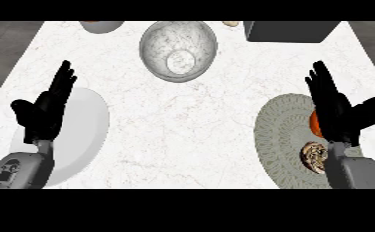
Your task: Pick the cupcake from the placemat and place it in the bowl
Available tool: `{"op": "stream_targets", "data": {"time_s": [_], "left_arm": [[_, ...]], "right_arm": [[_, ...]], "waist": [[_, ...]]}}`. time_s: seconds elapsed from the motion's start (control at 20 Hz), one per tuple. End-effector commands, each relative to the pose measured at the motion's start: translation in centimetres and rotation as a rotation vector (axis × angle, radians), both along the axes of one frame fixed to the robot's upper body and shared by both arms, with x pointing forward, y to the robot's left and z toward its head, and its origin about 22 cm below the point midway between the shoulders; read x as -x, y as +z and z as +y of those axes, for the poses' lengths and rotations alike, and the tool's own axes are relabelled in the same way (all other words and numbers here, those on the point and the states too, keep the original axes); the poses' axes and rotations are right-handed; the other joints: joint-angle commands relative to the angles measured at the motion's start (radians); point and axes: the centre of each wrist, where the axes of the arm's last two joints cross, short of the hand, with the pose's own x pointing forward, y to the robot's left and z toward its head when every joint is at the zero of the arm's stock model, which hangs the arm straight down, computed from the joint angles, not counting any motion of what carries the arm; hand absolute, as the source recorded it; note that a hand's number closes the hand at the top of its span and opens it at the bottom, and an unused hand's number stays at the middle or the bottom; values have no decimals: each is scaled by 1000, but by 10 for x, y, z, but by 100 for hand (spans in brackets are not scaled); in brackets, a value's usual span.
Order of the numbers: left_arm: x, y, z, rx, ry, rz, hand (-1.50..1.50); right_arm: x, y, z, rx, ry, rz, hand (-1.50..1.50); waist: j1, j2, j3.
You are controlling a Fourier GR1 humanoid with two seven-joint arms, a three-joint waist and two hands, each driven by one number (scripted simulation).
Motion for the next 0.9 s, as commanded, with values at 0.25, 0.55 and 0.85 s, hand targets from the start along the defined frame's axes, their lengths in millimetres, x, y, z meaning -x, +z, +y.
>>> {"op": "stream_targets", "data": {"time_s": [0.25, 0.55, 0.85], "left_arm": [[9, 9, -71, 79, -111, -73, 0], [18, 2, -67, 121, -100, -25, 0], [14, 9, -92, 126, -111, -28, 0]], "right_arm": [[58, -25, 18, 276, 114, 174, 150], [86, -31, 17, 328, -456, -217, -150], [145, -4, 30, 439, -491, -374, -150]], "waist": [[-43, -3, -3], [-81, -14, 1], [-54, -4, -3]]}}
